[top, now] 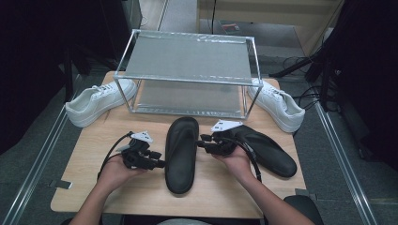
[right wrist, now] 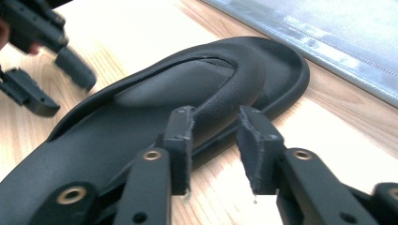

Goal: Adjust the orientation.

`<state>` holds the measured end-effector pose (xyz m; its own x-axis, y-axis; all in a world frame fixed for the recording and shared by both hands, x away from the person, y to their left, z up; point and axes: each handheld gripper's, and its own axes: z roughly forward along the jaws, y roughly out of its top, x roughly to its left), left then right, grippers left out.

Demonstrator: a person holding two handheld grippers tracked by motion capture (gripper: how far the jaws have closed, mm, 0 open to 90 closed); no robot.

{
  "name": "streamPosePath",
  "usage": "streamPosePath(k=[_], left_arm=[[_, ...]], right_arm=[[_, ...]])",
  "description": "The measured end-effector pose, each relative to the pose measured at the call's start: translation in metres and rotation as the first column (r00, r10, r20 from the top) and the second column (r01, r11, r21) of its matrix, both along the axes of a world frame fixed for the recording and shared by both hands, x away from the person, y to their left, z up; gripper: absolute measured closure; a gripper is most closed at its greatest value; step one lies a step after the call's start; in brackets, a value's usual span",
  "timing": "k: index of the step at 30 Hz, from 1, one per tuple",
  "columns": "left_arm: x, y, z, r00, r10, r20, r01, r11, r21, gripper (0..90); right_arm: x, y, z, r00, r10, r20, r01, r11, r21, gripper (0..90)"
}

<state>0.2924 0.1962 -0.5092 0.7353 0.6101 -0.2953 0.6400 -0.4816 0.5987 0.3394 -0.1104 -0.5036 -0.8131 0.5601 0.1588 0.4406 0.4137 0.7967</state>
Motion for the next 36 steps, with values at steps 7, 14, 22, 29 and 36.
streamPosePath(k=[7, 14, 22, 29, 36], left_arm=[[0.004, 0.012, 0.001, 0.9977, 0.063, 0.024, -0.063, 0.998, -0.004, 38.8], [0.007, 0.018, -0.001, 0.9935, 0.108, 0.036, -0.109, 0.994, 0.016, 36.7], [0.011, 0.022, -0.001, 0.9901, 0.134, 0.043, -0.134, 0.9908, 0.017, 36.5], [0.014, 0.021, -0.001, 0.9865, 0.153, 0.059, -0.155, 0.9876, 0.028, 36.3], [0.018, 0.02, -0.001, 0.9852, 0.16, 0.061, -0.16, 0.9871, 0.003, 36.4]], right_arm=[[0.0, -0.005, 0.001, 0.9998, 0.02, -0.004, -0.02, 0.9998, 0.009, 54.4], [-0.003, -0.011, 0.004, 0.9999, -0.007, 0.012, 0.007, 0.9999, -0.008, 46.5], [-0.007, -0.018, 0.011, 0.9999, 0.003, -0.014, -0.004, 0.9993, -0.037, 45.5], [-0.011, -0.034, 0.016, 0.9996, 0.005, -0.029, -0.005, 0.9999, -0.015, 44.4], [-0.015, -0.055, 0.023, 0.9999, -0.009, -0.014, 0.009, 0.9999, 0.005, 43.9]])
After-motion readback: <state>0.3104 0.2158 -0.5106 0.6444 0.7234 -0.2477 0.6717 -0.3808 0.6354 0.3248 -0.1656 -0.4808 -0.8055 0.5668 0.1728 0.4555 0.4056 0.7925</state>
